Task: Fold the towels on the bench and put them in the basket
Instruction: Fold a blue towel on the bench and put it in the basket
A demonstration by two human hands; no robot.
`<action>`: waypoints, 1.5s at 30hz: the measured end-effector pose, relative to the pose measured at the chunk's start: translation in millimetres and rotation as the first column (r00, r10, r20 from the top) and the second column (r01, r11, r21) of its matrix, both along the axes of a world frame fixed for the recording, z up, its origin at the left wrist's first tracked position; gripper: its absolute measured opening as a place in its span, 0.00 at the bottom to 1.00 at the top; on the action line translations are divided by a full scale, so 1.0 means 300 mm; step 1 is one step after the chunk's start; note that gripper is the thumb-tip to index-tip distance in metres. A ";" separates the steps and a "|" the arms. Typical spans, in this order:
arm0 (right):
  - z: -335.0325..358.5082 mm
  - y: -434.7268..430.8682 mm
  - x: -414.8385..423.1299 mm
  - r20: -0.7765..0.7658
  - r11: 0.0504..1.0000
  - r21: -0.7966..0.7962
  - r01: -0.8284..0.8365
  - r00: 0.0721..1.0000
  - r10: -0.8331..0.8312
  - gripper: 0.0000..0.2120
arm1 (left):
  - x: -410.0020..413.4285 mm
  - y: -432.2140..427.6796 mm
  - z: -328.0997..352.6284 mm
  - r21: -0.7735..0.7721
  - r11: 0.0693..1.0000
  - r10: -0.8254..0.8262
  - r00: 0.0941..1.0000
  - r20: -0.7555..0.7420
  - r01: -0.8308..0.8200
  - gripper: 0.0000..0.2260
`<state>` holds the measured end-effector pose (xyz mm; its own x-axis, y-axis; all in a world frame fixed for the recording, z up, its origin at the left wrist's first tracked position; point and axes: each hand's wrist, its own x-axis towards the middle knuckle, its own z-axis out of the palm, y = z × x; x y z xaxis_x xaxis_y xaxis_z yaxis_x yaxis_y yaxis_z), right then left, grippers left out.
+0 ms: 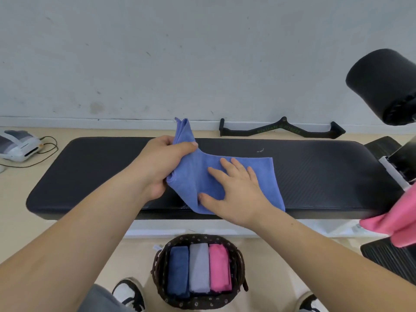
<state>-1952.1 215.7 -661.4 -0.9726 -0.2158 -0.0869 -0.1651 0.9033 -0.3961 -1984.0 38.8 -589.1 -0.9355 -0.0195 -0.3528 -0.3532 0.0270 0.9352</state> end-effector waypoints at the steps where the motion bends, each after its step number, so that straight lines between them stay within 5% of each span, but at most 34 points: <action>1: 0.015 0.027 -0.005 -0.087 0.996 -0.085 0.033 0.995 -0.041 0.34 | 0.002 0.021 0.004 0.010 1.000 -0.005 1.000 0.000 0.005 0.10; 5: 0.079 0.179 -0.008 -0.212 0.930 -0.275 0.245 0.928 -0.307 0.08 | 0.012 0.132 0.011 -0.004 0.996 -0.086 0.996 -0.028 0.086 0.09; 9: 0.069 0.341 0.008 0.053 0.750 -0.490 0.443 0.874 -0.482 0.17 | 0.019 0.286 -0.012 -0.116 0.981 -0.162 0.984 -0.072 0.153 0.11; 14: 0.038 0.420 0.038 0.308 0.614 -0.591 0.523 0.850 -0.428 0.18 | 0.042 0.458 -0.093 -0.286 0.905 -0.353 0.931 -0.093 0.315 0.12; 19: 0.023 0.421 0.037 0.285 0.673 -0.557 0.486 0.873 -0.395 0.22 | 0.046 0.508 -0.153 -0.458 0.783 -0.493 0.869 -0.046 0.421 0.05; 27: 0.021 0.374 -0.011 0.148 0.744 -0.465 0.480 0.871 -0.469 0.18 | 0.059 0.426 -0.139 -0.366 0.854 -0.434 0.894 -0.109 0.370 0.17; 32: 0.029 0.360 -0.030 0.145 0.747 -0.497 0.442 0.891 -0.431 0.14 | -0.011 0.290 -0.143 -0.732 0.677 -0.408 0.866 -0.288 0.075 0.10; 36: 0.036 0.370 -0.042 0.081 0.798 -0.300 0.523 0.847 -0.525 0.12 | -0.045 0.215 -0.156 -0.834 0.522 -0.409 0.911 -0.060 0.179 0.18; 41: 0.065 0.348 -0.031 -0.188 0.953 -0.172 0.251 0.941 -0.281 0.24 | -0.037 0.211 -0.156 -0.731 0.616 -0.378 0.924 0.050 0.292 0.23; 45: 0.015 0.326 -0.018 0.123 0.997 0.034 0.067 0.990 -0.071 0.34 | -0.029 0.221 -0.151 -0.645 0.698 -0.388 0.921 0.025 0.311 0.16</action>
